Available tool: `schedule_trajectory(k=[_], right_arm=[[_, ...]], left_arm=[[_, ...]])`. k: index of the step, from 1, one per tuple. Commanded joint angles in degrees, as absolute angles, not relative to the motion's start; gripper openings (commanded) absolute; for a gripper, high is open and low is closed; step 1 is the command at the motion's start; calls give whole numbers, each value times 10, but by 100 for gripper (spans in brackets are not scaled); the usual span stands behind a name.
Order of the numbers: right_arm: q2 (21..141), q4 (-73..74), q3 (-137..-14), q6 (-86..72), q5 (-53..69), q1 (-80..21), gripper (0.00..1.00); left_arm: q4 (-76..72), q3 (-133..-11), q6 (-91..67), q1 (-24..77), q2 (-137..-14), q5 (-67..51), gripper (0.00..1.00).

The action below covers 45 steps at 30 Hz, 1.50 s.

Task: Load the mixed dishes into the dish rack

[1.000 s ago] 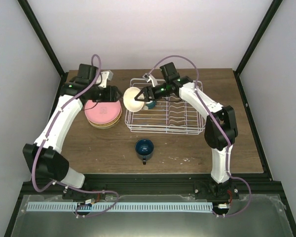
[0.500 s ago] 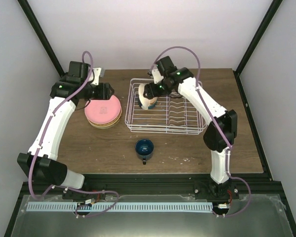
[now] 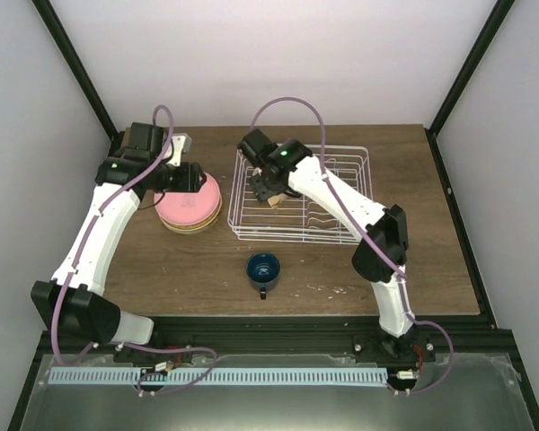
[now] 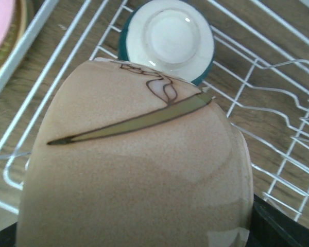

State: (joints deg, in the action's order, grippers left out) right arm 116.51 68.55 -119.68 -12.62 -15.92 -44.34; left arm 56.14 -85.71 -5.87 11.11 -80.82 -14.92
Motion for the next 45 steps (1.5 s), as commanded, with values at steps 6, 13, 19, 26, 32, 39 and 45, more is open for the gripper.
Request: schedule_trajectory(k=[6, 13, 19, 26, 32, 39, 45], right_arm=[[1257, 740, -1281, -151, -343, -477, 37], [1291, 762, -1286, -177, -398, -483, 38], [1317, 762, -1283, -175, -452, -489, 38], [1346, 757, -1274, -159, -472, -496, 38], [1352, 750, -1260, -153, -474, -496, 41], [1349, 747, -1253, -149, -464, -497, 70], [1345, 741, -1244, -147, -448, -497, 90]], left_arm=[[541, -820, -57, 108, -756, -138, 63], [534, -807, -59, 109, -751, -143, 63], [530, -807, -60, 108, -756, -146, 63], [531, -808, -60, 108, -760, -142, 63], [532, -810, -60, 109, -765, -140, 63], [533, -818, -59, 109, -776, -145, 63], [535, -819, -59, 109, -778, -146, 63]])
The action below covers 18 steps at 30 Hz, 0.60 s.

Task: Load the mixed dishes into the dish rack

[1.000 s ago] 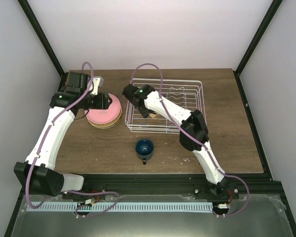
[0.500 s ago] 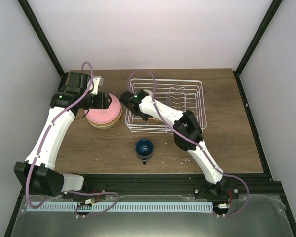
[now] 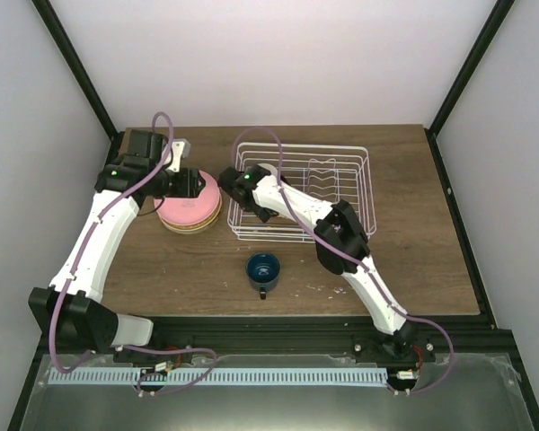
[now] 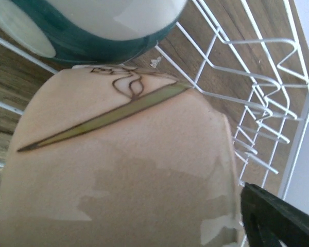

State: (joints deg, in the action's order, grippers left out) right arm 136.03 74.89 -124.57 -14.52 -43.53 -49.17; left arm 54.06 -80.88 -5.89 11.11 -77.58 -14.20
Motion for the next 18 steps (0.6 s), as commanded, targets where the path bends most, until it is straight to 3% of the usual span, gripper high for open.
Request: schedule_trajectory(k=[1, 4, 18], right_arm=[[1344, 740, -1243, -146, -446, -497, 94], [1341, 735, -1242, -144, -436, -499, 100], [1309, 722, -1263, -129, -322, -503, 100]], left_arm=[[535, -819, -59, 109, -778, -146, 63], [535, -818, -59, 109, -778, -146, 63], [538, -820, -58, 109, -781, -147, 63]])
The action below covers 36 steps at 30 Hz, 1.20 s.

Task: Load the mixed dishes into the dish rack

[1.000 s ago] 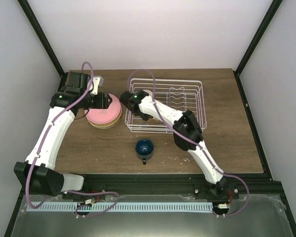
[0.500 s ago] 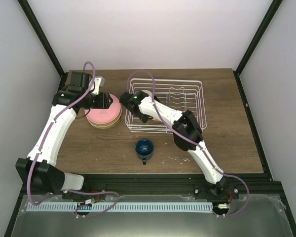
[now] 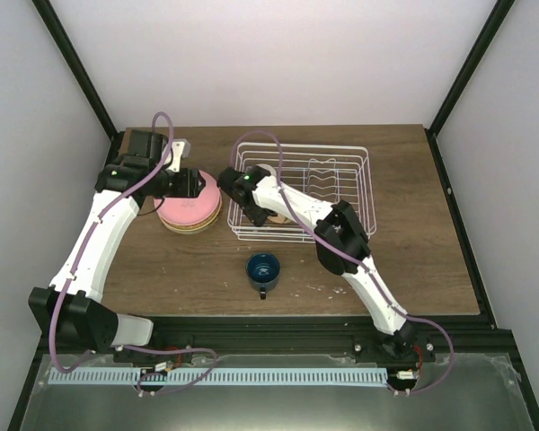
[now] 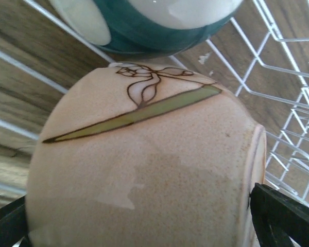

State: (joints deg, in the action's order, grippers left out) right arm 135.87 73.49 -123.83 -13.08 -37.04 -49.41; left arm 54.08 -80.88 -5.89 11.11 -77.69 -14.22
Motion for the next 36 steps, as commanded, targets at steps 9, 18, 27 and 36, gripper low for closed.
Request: schedule_trajectory(k=[9, 18, 27, 36], right_arm=[[1294, 719, -1278, -127, -268, -503, 100], [1268, 713, -1282, -135, -232, -502, 100], [1206, 679, -1244, -154, -147, -439, 100], [1160, 631, -1207, -155, -31, -344, 100]], left_arm=[[540, -820, -58, 108, -783, -149, 63], [543, -817, -56, 109, -784, -149, 63], [564, -774, -83, 108, -752, -96, 62], [639, -708, -101, 182, -728, -73, 63]])
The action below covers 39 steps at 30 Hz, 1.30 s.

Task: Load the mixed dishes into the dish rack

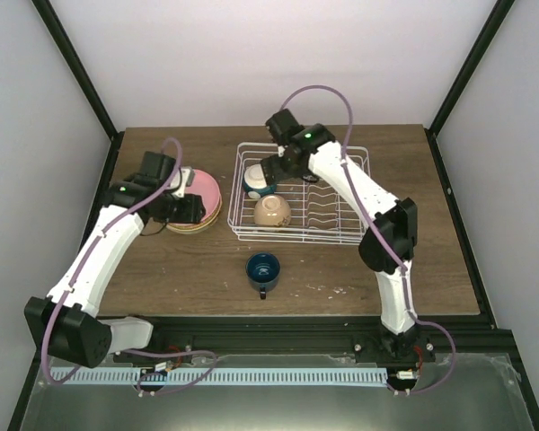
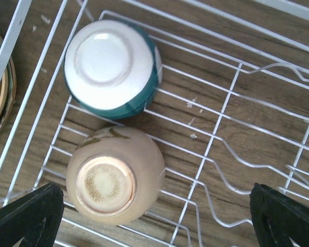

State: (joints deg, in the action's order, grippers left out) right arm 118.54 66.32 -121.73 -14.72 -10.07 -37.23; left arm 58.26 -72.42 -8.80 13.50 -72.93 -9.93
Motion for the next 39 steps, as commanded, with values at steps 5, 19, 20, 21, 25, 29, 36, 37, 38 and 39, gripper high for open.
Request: schedule_trajectory(k=[5, 19, 20, 21, 25, 29, 36, 37, 38, 39], right_arm=[[1141, 591, -1180, -166, 65, -291, 100], [1125, 546, -1138, -208, 152, -207, 100], [1123, 542, -1134, -211, 155, -201, 100], [1121, 540, -1132, -211, 157, -196, 100], [1120, 544, -1133, -206, 153, -185, 100], [1118, 548, -1130, -202, 145, -180, 100], [1115, 551, -1124, -200, 136, -175, 100], [1115, 553, -1124, -200, 134, -175, 100], [1114, 553, -1124, -200, 132, -175, 100], [1113, 555, -1125, -200, 131, -174, 100]], left_arm=[[653, -695, -120, 219, -731, -89, 63], [645, -734, -152, 369, -831, -104, 63], [644, -739, -155, 379, -841, -101, 63], [642, -742, -158, 388, -849, -99, 63], [629, -750, -166, 406, -876, -94, 63], [625, -743, -167, 413, -898, -87, 62], [608, -707, -161, 422, -923, -85, 62], [603, -703, -161, 424, -928, -88, 62], [600, -701, -160, 426, -931, -90, 62], [596, -700, -161, 428, -936, -91, 61]])
